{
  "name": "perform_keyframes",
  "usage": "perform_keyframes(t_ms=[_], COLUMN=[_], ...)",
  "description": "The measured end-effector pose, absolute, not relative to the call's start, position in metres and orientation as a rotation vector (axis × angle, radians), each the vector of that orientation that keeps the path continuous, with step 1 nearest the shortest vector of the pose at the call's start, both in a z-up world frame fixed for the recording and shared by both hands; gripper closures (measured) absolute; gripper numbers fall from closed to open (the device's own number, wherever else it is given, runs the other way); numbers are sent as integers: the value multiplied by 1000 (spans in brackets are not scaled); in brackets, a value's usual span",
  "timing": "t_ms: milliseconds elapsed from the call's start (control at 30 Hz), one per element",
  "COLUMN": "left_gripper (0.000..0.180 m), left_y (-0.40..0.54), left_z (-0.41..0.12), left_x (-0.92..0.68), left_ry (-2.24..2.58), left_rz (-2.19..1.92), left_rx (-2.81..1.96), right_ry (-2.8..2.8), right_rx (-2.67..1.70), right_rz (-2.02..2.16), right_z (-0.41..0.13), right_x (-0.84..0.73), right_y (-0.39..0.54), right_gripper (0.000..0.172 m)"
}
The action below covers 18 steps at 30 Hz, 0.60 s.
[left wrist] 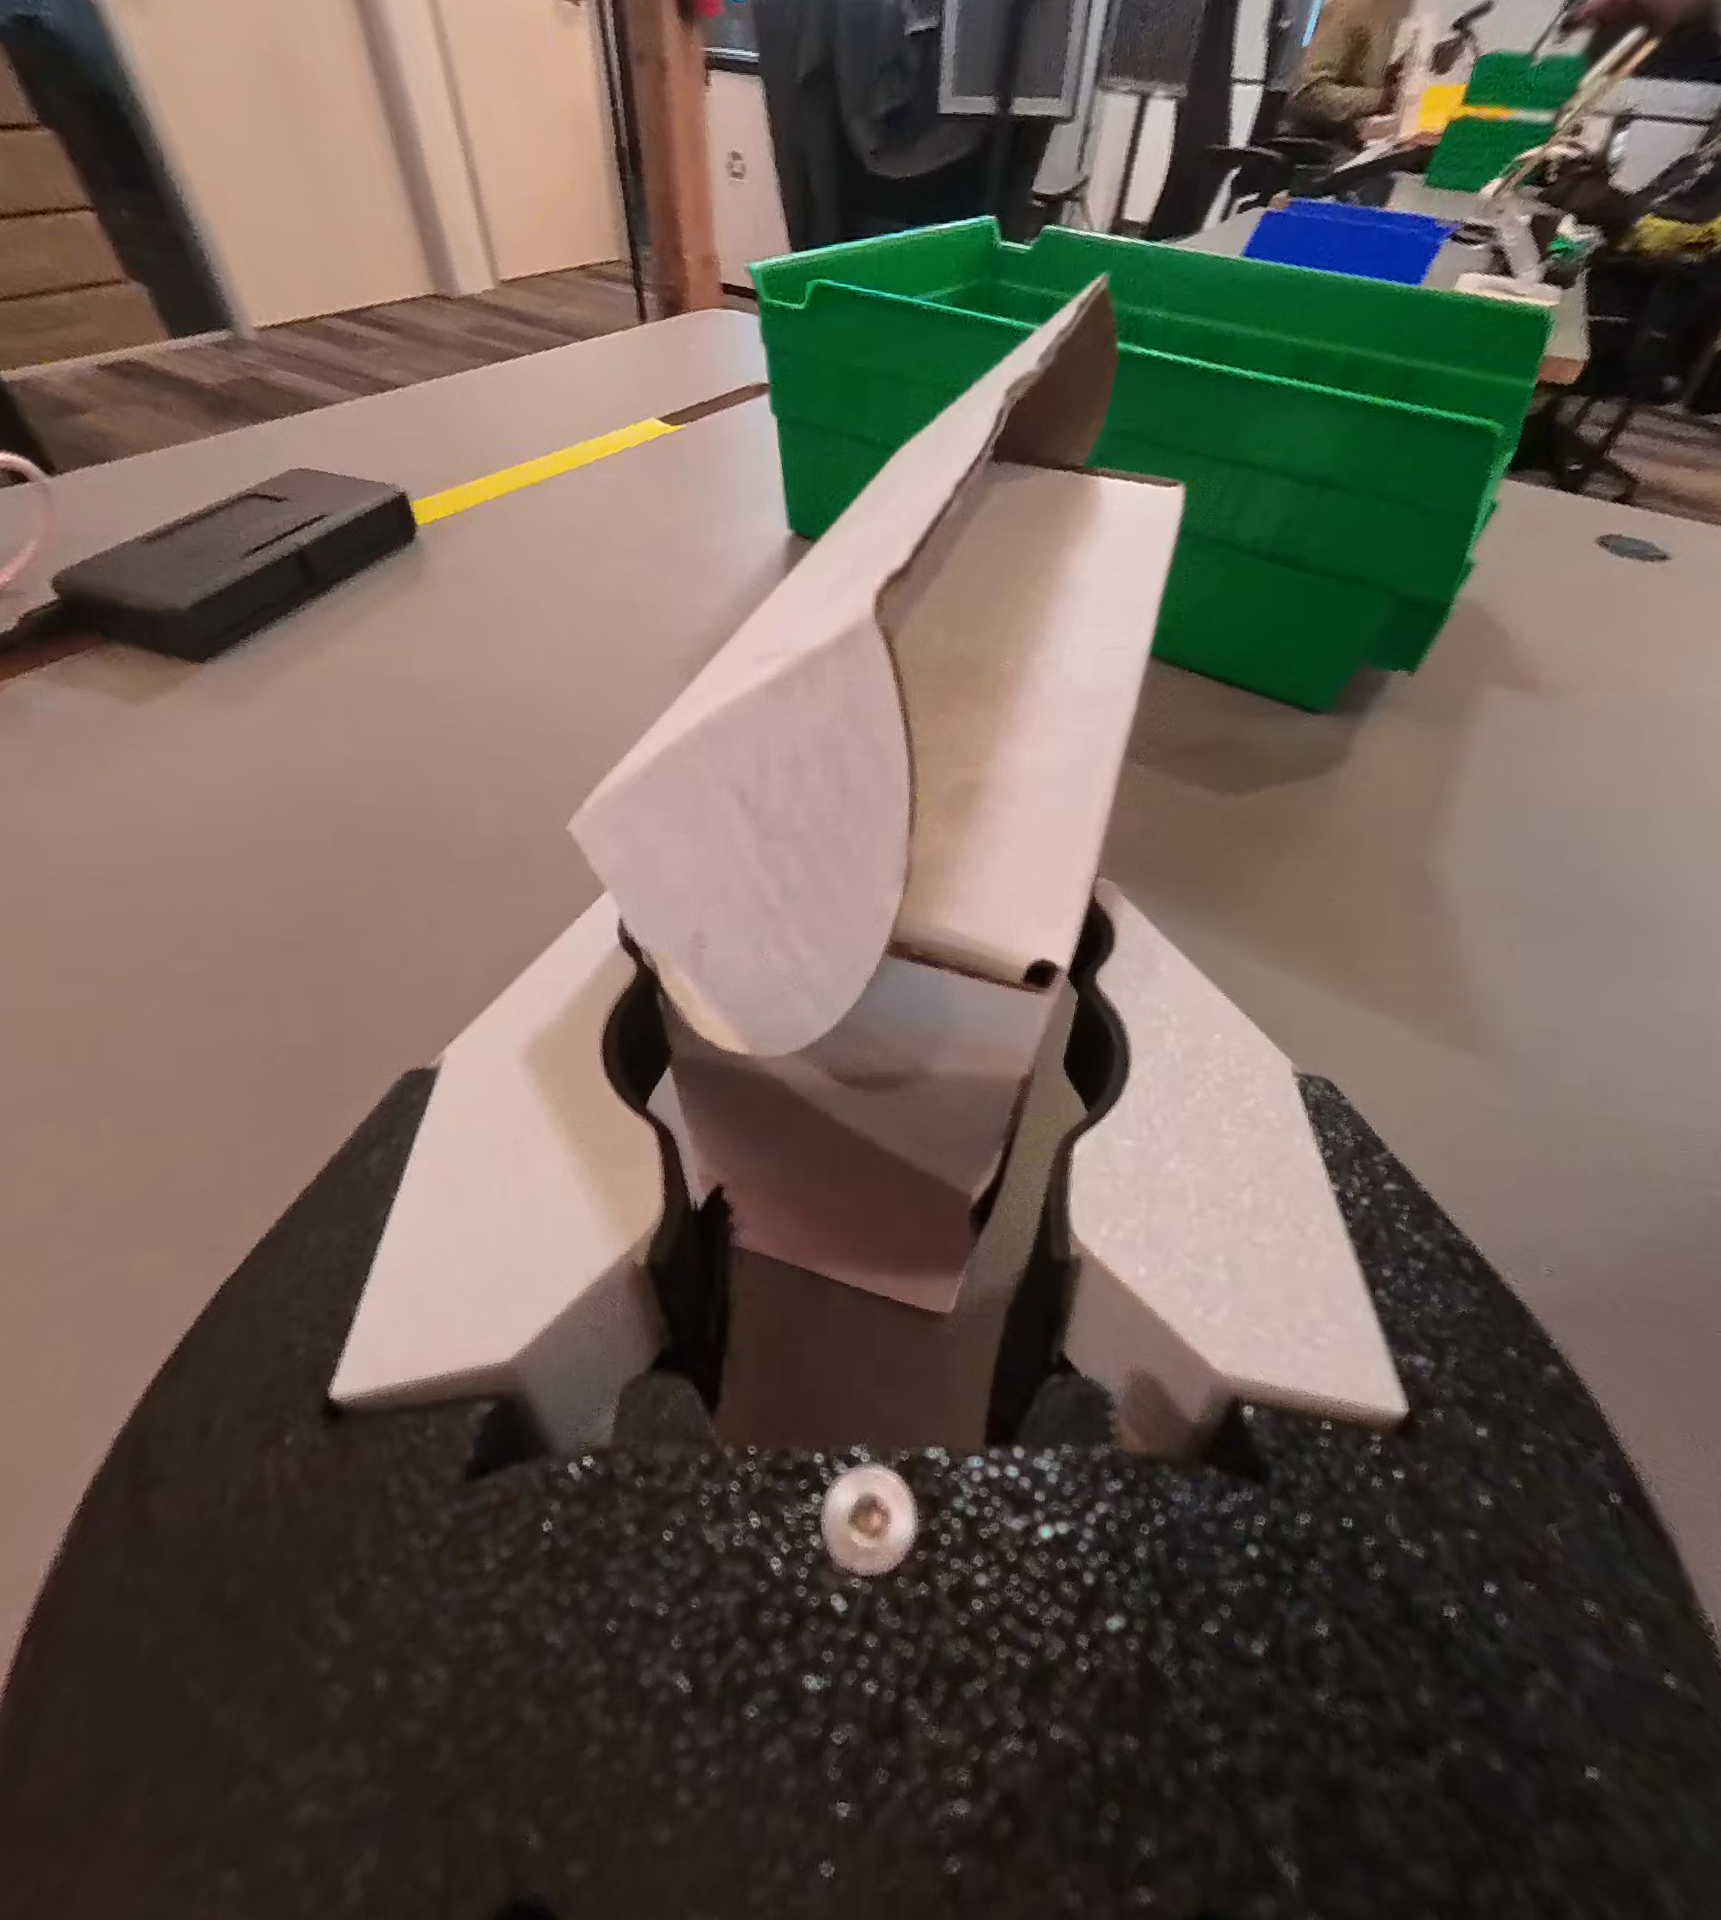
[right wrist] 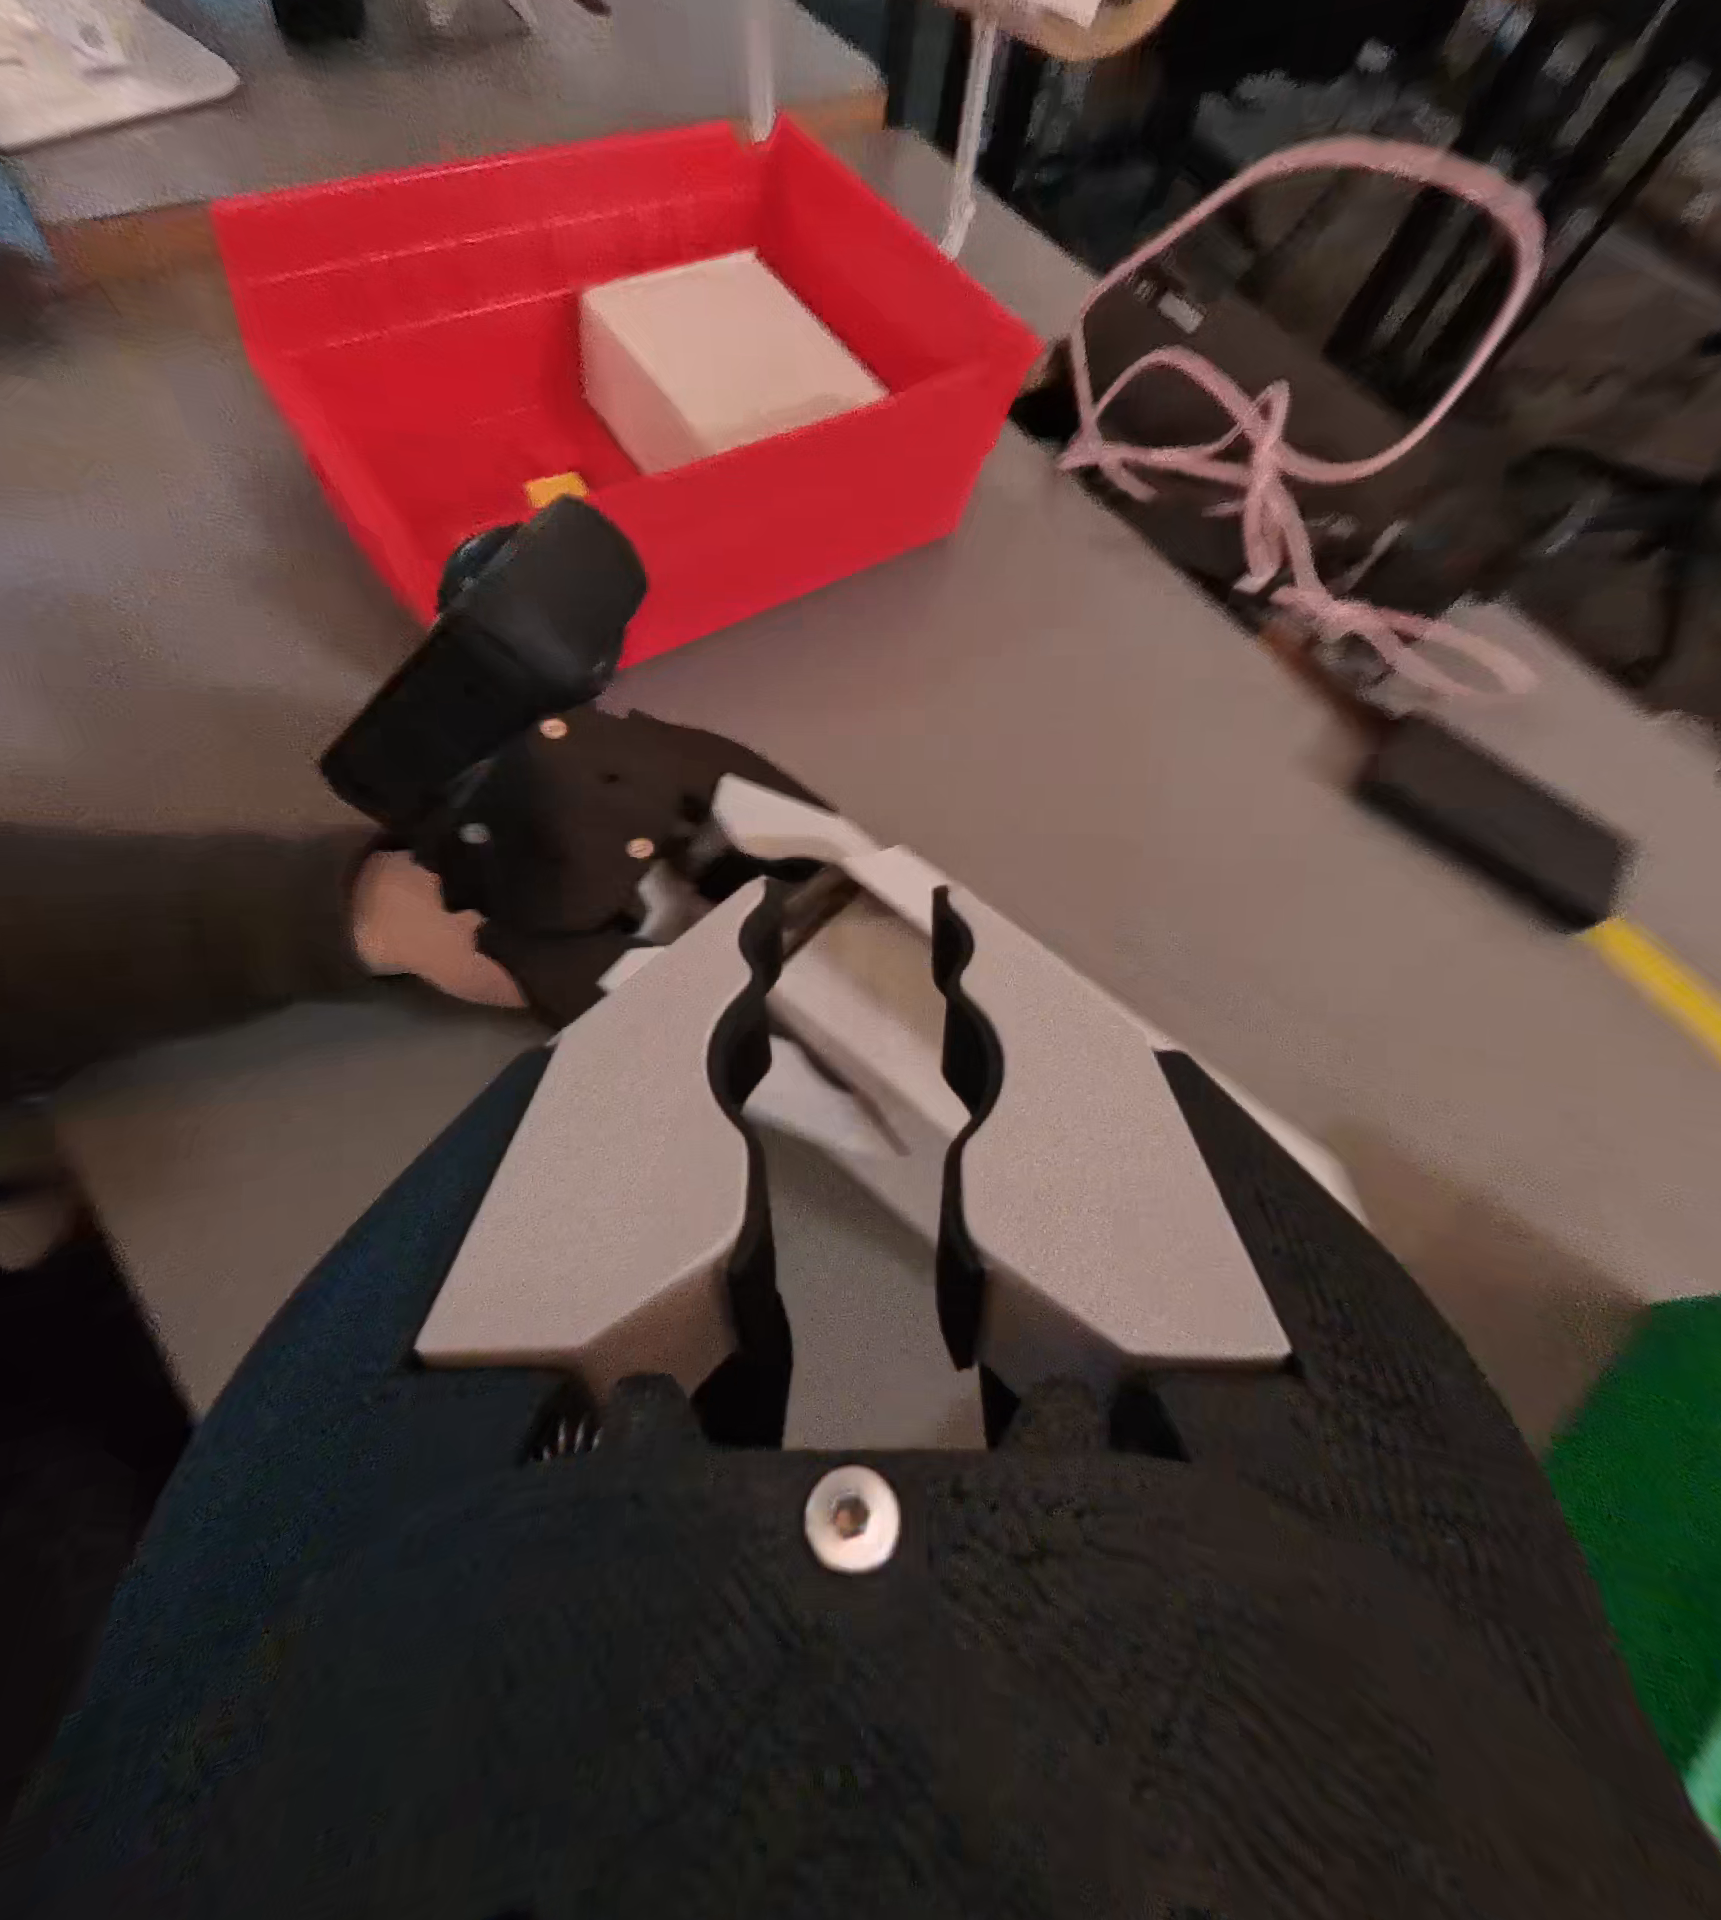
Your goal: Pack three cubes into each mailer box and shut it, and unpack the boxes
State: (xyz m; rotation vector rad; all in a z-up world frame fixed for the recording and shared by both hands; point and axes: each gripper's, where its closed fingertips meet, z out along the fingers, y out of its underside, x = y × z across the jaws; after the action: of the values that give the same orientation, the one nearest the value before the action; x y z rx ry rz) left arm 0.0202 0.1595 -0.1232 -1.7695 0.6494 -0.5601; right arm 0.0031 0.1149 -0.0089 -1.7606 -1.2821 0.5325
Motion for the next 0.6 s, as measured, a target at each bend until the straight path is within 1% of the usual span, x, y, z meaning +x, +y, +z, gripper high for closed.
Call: perform_keyframes(t_ms=[33,100,167,267,333,433,533,600], left_gripper=[102,102,102,103,103,102,103,103], left_y=[160,160,161,160,160,160,161,161], left_z=[-123,-123,-123,-123,-123,-123,-123,-123], left_x=[21,20,19,20,20,20,19,20], left_ry=[648,625,620,627,635,632,619,630], left_rz=[-538,-523,-524,-515,-504,-503,-516,-495], left_rx=[-1767,-1767,-1765,-1758,-1751,-1753,-1762,-1753], right_ry=[-1284,-1286,-1246,-1114,-1071,-1091,-1070,-1074], right_rx=[-1819,-1924,-1956,-1939,-1910,-1875,-1837,-1851], right_rz=[549,604,708,711,723,690,621,621], right_z=[-23,-52,-68,-74,-73,-68,-51,-47], right_x=[2,-2,-13,-23,-31,-40,-35,-33], right_y=[108,96,92,113,122,127,139,141], right_gripper=[146,146,144,138,139,156,168,169])
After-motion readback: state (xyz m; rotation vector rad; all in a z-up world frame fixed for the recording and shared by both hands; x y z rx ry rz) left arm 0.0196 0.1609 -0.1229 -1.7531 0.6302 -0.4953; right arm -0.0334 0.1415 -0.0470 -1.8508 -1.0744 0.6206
